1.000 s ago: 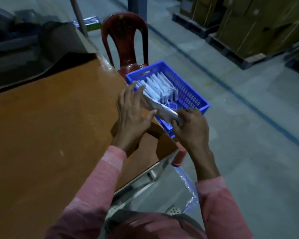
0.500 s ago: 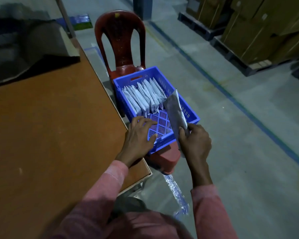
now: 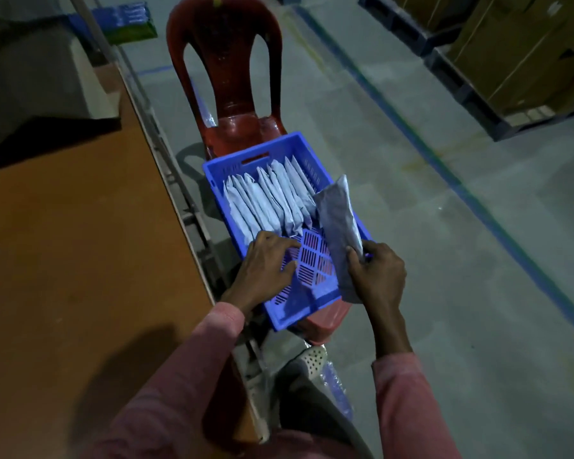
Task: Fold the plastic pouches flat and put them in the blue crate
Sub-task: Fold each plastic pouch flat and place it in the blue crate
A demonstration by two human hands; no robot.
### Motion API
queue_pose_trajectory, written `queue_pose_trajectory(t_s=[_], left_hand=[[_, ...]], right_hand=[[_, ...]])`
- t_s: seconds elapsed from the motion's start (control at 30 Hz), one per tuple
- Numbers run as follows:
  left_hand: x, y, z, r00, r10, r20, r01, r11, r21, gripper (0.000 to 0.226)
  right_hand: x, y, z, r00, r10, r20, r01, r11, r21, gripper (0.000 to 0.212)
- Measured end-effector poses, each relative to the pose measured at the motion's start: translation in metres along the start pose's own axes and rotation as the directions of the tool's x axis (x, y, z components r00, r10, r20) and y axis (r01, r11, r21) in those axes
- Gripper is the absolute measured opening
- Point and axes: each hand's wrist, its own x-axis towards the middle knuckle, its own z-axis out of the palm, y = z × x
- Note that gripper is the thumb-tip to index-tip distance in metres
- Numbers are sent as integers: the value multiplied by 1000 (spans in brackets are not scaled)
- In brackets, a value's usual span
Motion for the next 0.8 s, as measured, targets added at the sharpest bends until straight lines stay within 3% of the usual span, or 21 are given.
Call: queue_pose_trajectory(t_s=[0.23,0.4,0.53,0.7,0.8], left_hand=[[104,-26,26,990,-17,137,9,998,62,33],[190,-47,54,958,-3,286,-68,969,239,53],[251,-77,81,888,-10,459,-236,848,475,75],[291,-114,108,790,128,600,-537,616,576,58],[308,-128,113,739,216,638,-642,516,568,45]], right_hand=[[99,23,63,997,-32,67,29,999,40,21],[149,24,110,983,-172,62,172,985,10,23],[176,35,137,962,-268,48,270,962,-34,17],[193,41,152,946,-320,38,322,945,-52,18],[196,46,160,949,-315,8,315,947,-68,19]])
